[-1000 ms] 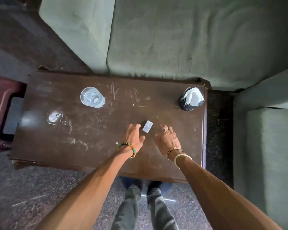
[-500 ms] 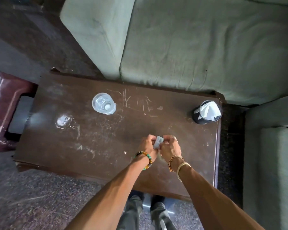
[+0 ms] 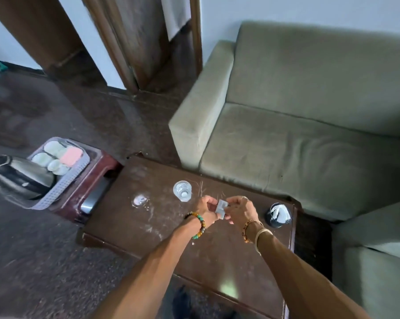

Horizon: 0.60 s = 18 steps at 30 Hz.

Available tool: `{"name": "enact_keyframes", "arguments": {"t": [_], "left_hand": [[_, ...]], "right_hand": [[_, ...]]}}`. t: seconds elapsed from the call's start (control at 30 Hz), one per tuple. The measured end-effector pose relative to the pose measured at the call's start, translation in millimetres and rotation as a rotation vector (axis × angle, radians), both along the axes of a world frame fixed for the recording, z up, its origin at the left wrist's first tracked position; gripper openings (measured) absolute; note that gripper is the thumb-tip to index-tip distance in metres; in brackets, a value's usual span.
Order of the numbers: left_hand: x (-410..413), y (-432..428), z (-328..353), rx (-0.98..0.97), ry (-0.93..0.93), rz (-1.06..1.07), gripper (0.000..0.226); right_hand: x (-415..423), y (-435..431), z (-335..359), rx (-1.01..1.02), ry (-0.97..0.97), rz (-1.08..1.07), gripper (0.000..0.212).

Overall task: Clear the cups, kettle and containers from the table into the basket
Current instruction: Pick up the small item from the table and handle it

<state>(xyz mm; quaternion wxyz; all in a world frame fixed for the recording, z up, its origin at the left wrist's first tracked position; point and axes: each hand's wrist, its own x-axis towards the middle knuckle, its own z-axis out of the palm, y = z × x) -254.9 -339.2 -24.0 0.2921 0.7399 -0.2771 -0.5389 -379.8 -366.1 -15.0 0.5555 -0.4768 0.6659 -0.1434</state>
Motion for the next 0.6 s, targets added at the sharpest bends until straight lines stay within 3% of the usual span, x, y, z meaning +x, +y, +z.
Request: {"name": "enact_keyframes", "arguments": {"t": [0.13,0.2,0.37,0.47,0.6], "left_hand": [[23,25,43,0.032,0.033,0.071,0.036],[39,41,68,0.041,0.044,0.053,0.021],[97,89,115,-0.021,0.040,0.234,0.016],[137,121,133,-0.118,0.069,0.343,0.041],[201,165,141,-0.121,0.028,0.374,0.041]], "right_hand": [[25,11,37,-0.013,-0.015,0.064,0.018],[42,21,52,-0.016,-0.020,0.098,0.017],[107,45,92,-0.024,-0.077,0.222,0.018],[155,63,110,-0.075,-0.088,0.317,0.017],[221,103,114,-0.090,-0.089,0.423,0.017]]}}
